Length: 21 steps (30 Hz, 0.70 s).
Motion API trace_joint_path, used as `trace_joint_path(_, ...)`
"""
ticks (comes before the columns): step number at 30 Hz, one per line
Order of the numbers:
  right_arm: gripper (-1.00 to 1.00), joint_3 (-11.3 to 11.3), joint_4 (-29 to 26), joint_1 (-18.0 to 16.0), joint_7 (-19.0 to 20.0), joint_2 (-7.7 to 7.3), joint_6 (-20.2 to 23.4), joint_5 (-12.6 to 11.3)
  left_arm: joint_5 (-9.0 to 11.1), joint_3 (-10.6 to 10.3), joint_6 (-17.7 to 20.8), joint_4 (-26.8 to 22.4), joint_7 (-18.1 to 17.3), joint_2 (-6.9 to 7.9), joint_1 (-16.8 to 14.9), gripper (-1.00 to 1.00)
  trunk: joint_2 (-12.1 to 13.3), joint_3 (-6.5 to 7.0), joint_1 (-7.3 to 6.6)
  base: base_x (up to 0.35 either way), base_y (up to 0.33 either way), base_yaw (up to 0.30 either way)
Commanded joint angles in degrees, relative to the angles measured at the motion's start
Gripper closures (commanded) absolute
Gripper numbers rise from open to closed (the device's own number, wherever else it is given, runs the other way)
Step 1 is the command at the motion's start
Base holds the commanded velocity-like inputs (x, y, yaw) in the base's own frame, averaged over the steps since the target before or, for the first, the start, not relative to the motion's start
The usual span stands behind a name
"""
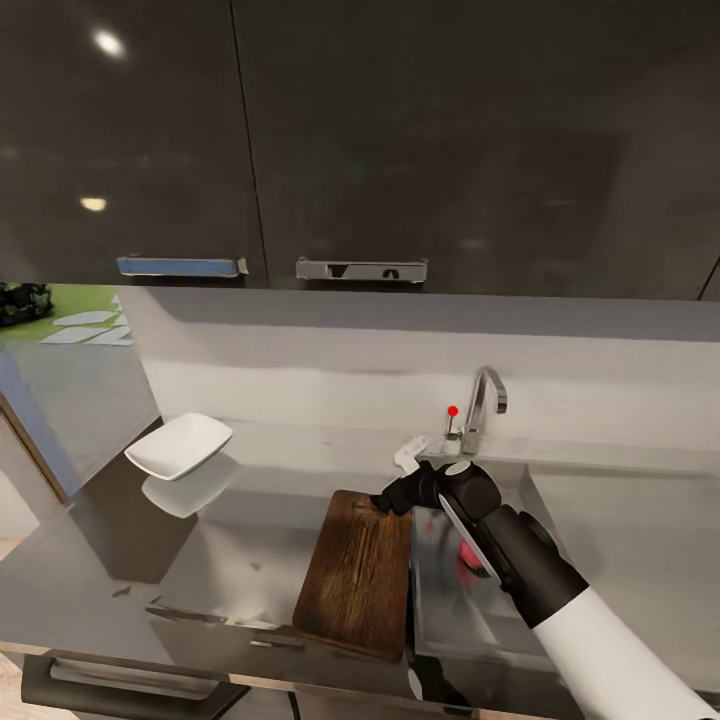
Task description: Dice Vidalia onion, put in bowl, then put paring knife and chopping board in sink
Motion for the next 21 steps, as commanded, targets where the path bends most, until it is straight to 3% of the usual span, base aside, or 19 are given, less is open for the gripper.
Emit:
trace_joint_path(1,-1.00,0.09,0.12,-0.07,0.12,-0.02,0.23,0.03,0.03,-0.02,-0.34,0.12,0.01,0.03,-0.05,-1.00,-0.12,-0.11,0.04,0.036,-0.028,0.000)
trace_joint_path(21,-1.00,0.09,1.59,-0.07,0.64,-0.02,0.01,0.03,0.03,-0.02,-0.34,0.12,0.01,0.07,-0.05,-1.00,-0.12,-0.11,0.04,0.022,-0.005,0.000)
